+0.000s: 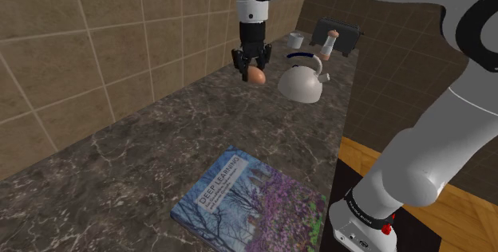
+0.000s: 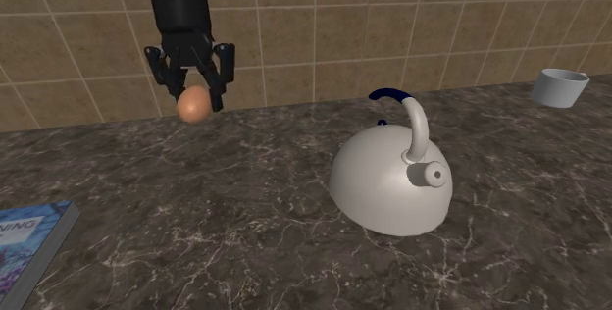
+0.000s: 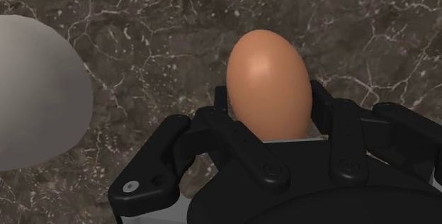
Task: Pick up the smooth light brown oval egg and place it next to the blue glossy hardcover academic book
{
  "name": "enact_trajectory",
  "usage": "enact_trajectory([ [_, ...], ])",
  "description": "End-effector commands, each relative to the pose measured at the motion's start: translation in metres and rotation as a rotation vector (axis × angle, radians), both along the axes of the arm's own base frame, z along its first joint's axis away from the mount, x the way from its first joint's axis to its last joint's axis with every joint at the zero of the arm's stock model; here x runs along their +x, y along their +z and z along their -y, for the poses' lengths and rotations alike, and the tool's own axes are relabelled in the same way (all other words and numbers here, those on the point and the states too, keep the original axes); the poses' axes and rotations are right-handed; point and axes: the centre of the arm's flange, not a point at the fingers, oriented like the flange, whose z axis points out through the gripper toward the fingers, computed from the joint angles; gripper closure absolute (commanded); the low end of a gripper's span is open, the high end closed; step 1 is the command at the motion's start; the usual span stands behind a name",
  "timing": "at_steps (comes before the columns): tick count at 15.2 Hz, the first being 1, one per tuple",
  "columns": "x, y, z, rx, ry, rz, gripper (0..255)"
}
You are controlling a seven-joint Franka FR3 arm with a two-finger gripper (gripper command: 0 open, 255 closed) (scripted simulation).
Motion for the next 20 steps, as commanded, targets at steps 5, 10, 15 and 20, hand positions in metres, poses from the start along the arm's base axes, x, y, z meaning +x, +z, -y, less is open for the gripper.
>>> enact_trajectory([
  [5,-0.048,0.000,-0.063,-0.001,-0.001,0.000,255],
  [10,-0.089,0.001,-0.115,-0.001,-0.001,0.000,255],
  [15,-0.129,0.001,-0.167,-0.001,-0.001,0.000,255],
  [20,-0.170,0.001,-0.219,-0.001,-0.001,0.000,255],
])
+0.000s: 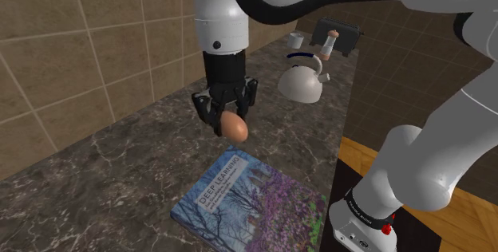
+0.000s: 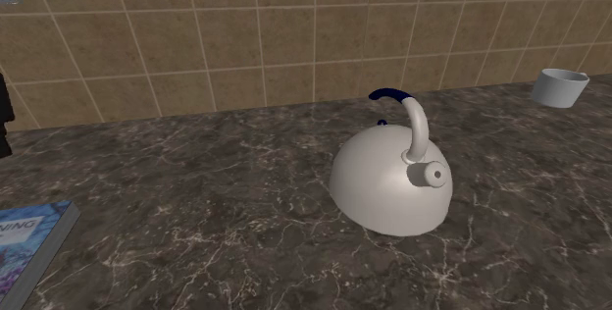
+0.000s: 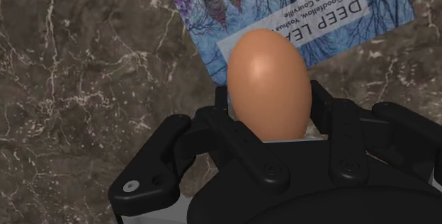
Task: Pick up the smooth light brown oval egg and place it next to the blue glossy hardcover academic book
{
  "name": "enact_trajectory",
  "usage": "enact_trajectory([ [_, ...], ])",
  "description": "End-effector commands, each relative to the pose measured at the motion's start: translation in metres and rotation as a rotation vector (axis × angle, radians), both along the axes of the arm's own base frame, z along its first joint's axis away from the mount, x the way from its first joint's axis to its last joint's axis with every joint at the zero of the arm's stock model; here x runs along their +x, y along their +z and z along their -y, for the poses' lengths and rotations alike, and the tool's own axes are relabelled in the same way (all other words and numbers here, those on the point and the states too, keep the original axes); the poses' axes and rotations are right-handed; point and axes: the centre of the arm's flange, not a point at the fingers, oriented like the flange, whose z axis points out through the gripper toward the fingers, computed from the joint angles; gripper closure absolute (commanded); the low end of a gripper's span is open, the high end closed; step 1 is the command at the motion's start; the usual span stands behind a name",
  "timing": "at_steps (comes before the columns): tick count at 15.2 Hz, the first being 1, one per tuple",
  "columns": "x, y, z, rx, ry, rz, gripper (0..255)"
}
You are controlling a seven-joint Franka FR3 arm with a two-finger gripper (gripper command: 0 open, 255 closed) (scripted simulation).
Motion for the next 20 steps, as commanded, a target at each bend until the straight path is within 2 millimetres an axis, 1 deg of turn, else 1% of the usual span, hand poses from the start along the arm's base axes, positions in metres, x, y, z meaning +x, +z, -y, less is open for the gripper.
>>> enact_trajectory([
  [1,-0.017,0.000,-0.019,0.000,-0.002,0.000,255],
  [19,-0.164,0.001,-0.206,0.000,-0.002,0.000,255],
  [20,-0.174,0.001,-0.219,0.000,-0.002,0.000,255],
])
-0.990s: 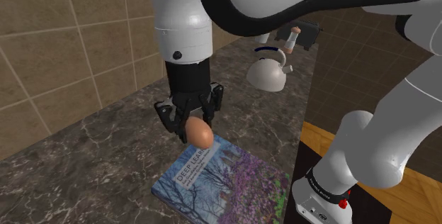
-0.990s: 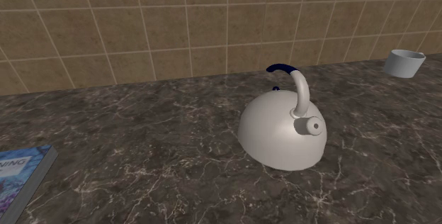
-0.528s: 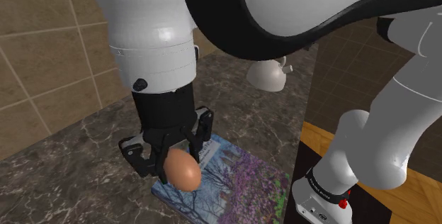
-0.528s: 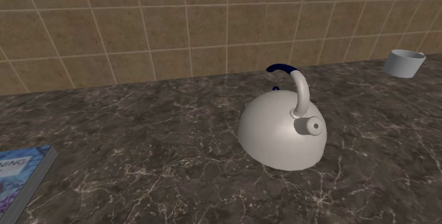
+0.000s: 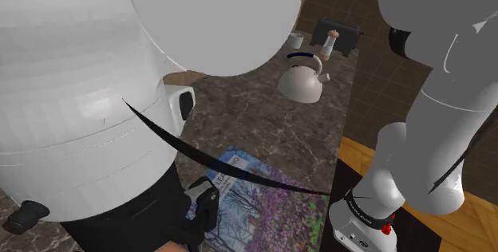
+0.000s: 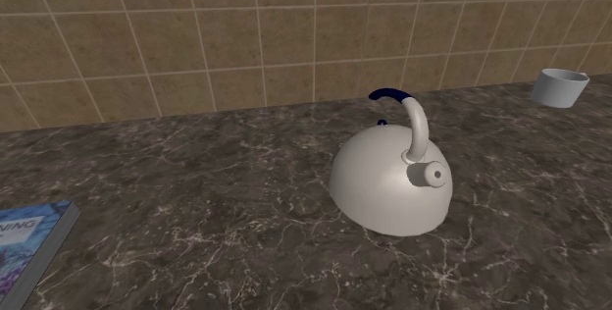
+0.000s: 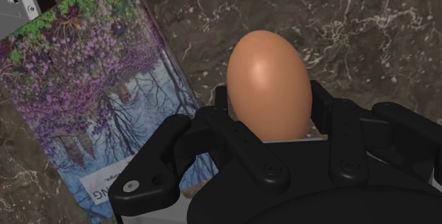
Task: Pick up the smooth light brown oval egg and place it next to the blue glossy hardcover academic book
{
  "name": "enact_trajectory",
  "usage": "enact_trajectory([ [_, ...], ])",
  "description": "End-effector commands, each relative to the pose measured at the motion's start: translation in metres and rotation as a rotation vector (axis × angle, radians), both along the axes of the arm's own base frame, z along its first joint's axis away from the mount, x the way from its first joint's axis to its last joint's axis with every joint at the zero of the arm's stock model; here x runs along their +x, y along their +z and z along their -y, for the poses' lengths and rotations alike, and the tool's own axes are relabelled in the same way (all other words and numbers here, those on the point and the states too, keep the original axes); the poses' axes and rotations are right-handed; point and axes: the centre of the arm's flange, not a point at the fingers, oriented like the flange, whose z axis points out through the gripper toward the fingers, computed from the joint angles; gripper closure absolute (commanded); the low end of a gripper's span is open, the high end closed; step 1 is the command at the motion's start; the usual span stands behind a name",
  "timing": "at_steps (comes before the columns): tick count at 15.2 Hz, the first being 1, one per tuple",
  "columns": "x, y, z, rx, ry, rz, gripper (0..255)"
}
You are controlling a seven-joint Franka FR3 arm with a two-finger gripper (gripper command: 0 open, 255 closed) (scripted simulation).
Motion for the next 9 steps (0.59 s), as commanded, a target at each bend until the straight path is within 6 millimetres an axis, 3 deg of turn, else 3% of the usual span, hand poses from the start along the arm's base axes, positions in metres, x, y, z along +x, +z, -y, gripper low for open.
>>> enact_trajectory([
  [1,-0.010,-0.006,-0.014,0.000,-0.004,0.000,255],
  [9,-0.010,-0.048,-0.014,0.000,-0.004,0.000,255],
])
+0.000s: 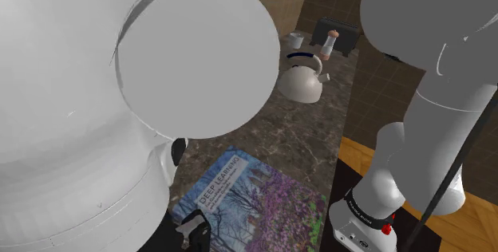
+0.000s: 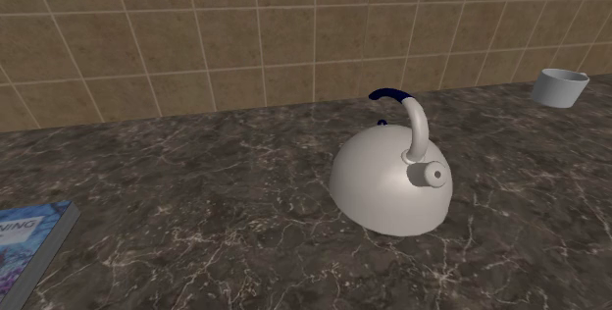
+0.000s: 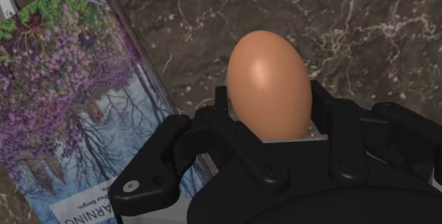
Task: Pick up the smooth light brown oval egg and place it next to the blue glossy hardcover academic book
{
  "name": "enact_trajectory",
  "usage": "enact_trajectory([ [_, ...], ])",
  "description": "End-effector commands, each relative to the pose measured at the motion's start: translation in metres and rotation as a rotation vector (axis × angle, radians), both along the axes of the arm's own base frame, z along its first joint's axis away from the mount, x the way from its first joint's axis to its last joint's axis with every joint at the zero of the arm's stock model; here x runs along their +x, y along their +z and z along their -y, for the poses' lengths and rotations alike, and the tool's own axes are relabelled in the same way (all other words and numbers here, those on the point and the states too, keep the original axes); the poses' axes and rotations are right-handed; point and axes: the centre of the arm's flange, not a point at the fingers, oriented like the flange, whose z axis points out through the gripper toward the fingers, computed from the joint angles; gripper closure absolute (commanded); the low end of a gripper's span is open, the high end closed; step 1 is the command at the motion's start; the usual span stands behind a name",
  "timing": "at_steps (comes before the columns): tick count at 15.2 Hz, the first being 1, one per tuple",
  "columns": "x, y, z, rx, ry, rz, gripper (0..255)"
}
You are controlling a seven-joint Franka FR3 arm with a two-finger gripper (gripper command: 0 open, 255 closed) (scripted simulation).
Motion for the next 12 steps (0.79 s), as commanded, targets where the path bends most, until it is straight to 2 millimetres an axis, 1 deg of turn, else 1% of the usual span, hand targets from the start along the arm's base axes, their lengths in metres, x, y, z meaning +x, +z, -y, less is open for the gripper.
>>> enact_trajectory([
  [1,0.000,-0.012,-0.001,0.001,0.000,0.000,255],
  [12,0.000,-0.072,-0.001,0.001,0.000,0.000,255],
])
